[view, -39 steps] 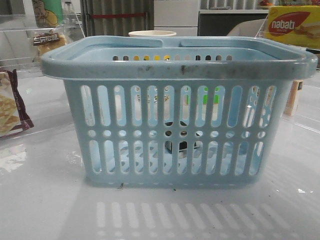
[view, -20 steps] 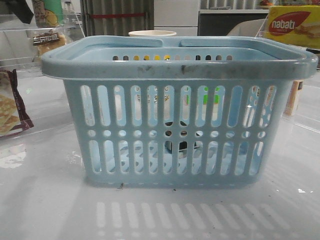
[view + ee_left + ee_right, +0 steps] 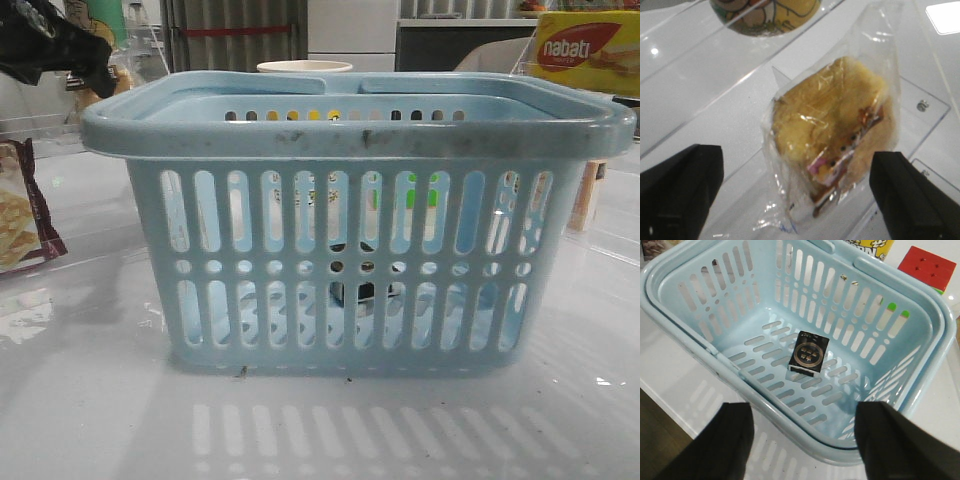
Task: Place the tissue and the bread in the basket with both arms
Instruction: 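Grasp the plastic-wrapped bread cake on the shelf with the left gripper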
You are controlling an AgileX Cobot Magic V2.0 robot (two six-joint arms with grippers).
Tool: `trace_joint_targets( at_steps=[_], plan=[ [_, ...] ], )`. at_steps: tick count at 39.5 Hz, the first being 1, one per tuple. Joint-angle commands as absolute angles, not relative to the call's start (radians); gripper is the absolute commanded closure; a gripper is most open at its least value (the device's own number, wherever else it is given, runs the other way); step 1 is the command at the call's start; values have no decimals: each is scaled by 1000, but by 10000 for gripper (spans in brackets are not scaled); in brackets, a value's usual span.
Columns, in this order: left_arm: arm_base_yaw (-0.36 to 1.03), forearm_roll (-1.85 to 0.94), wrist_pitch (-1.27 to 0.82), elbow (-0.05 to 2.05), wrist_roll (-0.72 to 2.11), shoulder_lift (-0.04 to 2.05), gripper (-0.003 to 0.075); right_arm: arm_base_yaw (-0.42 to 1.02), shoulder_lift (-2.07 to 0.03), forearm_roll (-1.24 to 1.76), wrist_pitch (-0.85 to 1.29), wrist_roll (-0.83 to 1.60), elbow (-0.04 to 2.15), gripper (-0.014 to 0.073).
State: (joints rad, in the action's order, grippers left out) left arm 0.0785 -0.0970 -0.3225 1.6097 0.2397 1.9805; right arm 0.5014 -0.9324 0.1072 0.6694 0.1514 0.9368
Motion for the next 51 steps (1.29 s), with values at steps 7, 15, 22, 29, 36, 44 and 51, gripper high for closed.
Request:
trace_joint_targets(
  at_steps=[7,15,22,29,36,44,51],
  plan=[
    [85,-126,-137,1650,230,1966,138,501,-919,108,600,160,963,53],
    [85,-126,-137,1650,230,1971,314,501,-919,108,600,160,963,53],
    [87,-126,-152,1650,230,1951,444,501,-919,108,600,160,963,53],
    [105,-126,-198,1650,230,1882,540,501,-919,108,600,160,963,53],
    [137,-126,-299,1650,230,1778,609,501,-919,108,600,160,963,53],
    [203,-126,-531,1650,230,1603,629,501,-919,108,600,160,963,53],
    [318,-126,-693,1650,245,1474,629,501,-919,108,600,160,963,53]
  ],
)
